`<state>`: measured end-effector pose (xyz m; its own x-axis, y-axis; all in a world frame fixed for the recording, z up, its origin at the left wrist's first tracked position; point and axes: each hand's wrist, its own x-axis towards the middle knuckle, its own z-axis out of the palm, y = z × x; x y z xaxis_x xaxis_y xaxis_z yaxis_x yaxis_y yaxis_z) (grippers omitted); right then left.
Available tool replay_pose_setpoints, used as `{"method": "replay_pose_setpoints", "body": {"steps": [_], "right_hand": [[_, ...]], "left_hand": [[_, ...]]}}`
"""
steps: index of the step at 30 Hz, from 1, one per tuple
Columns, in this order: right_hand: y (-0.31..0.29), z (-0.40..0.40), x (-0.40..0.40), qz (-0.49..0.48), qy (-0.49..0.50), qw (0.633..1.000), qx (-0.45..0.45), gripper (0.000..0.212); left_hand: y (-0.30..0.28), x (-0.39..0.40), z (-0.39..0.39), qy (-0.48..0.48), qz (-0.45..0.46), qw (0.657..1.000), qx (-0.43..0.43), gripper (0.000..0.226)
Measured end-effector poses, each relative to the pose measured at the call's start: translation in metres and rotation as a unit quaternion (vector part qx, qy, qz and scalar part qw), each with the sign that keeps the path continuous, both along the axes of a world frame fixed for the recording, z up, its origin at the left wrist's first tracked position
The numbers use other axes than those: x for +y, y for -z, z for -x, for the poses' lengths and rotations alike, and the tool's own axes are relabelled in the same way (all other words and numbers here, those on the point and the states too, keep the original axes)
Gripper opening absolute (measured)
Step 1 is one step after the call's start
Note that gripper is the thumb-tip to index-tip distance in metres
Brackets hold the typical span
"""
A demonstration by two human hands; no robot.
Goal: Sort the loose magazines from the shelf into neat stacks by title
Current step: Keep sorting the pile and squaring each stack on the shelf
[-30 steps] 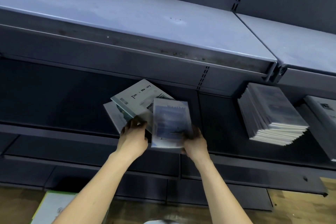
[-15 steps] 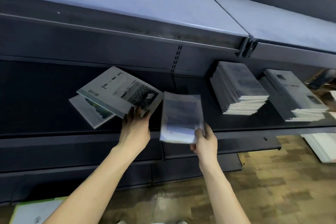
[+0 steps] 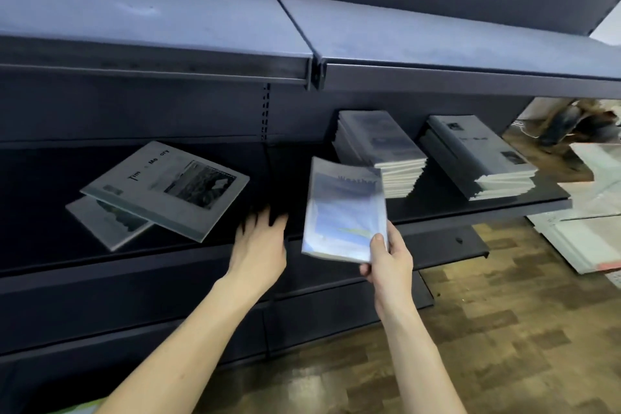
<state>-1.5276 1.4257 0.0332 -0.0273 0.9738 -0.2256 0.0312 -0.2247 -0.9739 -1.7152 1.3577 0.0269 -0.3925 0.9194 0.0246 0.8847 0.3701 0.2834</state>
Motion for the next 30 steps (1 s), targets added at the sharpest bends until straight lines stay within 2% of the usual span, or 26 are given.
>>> {"method": "replay_pose_setpoints", "body": {"steps": [7,17,30], "right_hand": [[-0.001,-0.082,0.004,-0.01,-0.009,1.0,0.001,0.035],[-0.004,-0.177,0.01,-0.006,0.0,1.0,0.006,0.033],[-0.021,-0.186,0.055,-0.021,-0.042,0.999,0.018,0.034]], "left_hand": [[0.001,0.015,-0.084,0.03,-0.005,0.999,0.04,0.058],[0.0,0.029,-0.175,0.037,0.003,0.999,0.032,0.061],[-0.015,0.073,-0.186,0.019,-0.014,0.998,0.052,0.063]]}}
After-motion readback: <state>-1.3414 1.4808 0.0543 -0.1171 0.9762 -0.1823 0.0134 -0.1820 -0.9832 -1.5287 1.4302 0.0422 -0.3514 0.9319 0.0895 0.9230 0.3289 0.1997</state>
